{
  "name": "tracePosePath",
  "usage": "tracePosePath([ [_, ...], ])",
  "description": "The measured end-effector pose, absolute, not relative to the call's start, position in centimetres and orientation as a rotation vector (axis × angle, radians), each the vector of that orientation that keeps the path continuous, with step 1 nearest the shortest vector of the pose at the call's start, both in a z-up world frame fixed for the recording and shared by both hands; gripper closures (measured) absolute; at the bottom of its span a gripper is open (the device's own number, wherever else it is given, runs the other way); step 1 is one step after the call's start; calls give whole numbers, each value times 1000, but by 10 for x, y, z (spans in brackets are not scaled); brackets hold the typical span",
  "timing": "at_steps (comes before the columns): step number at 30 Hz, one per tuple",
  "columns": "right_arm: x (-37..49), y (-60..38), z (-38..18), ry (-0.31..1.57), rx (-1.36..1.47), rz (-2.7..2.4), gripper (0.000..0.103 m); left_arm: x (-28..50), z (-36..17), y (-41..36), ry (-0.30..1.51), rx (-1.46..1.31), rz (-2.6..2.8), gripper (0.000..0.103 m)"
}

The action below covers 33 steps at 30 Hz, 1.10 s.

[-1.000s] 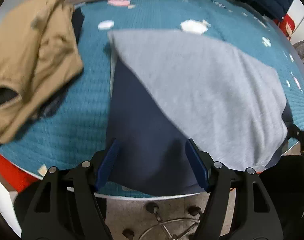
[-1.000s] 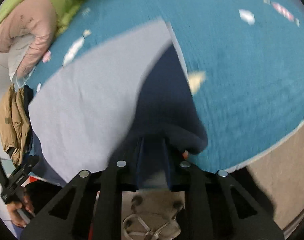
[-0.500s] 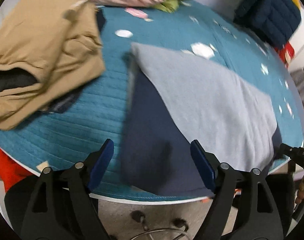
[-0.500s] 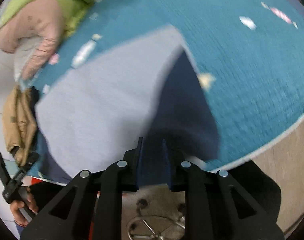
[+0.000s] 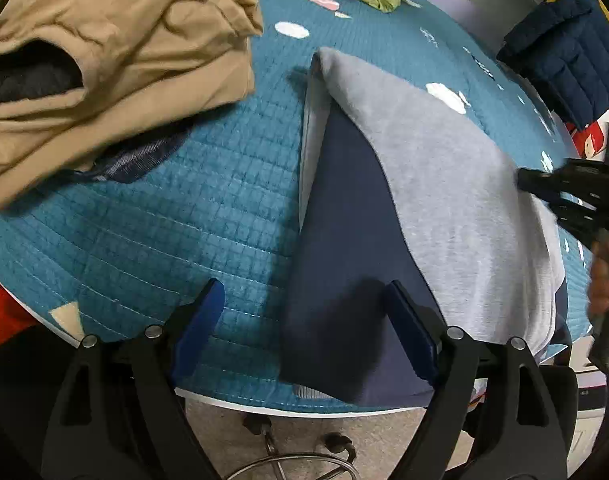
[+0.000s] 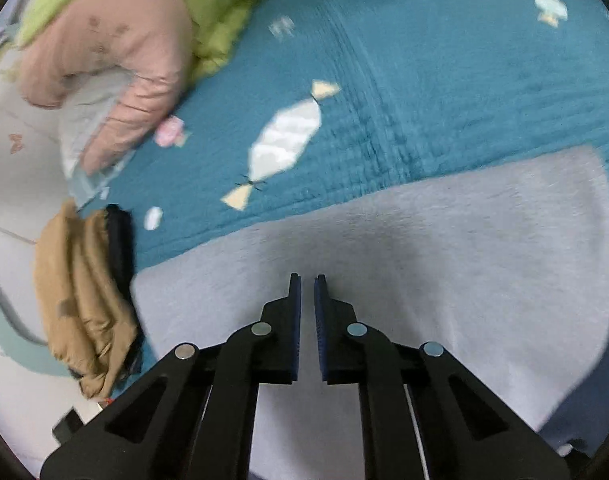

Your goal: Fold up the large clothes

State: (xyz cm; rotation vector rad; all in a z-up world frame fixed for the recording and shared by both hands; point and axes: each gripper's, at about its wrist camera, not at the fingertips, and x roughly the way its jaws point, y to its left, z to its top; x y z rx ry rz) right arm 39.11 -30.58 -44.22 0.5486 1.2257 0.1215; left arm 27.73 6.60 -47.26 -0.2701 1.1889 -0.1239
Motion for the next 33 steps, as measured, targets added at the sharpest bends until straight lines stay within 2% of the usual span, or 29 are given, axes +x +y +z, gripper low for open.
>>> tracePosePath([
  [1,396,-305,-461,1275,545,102,103,278,-474,65,1192,-271,-126,20],
  [3,393,-312,-475,1267,587,105,103,280,-477,63,1191,-260,-129,17],
  [8,355,-302,-463,1261,542,123,103,281,-479,60,1188,-250,-139,15],
  [15,270,-306,-462,1292,665,146,103,280,-481,60,1183,-261,-142,14],
  [27,241,-295,-465,1186,542,183,103,278,-481,63,1192,-293,-133,14],
  [30,228,-290,-455,1171,539,193,96,277,-480,57,1198,-253,-132,15],
  [33,218,-275,-443,1130,461,218,95,275,-475,54,1217,-272,-137,27],
])
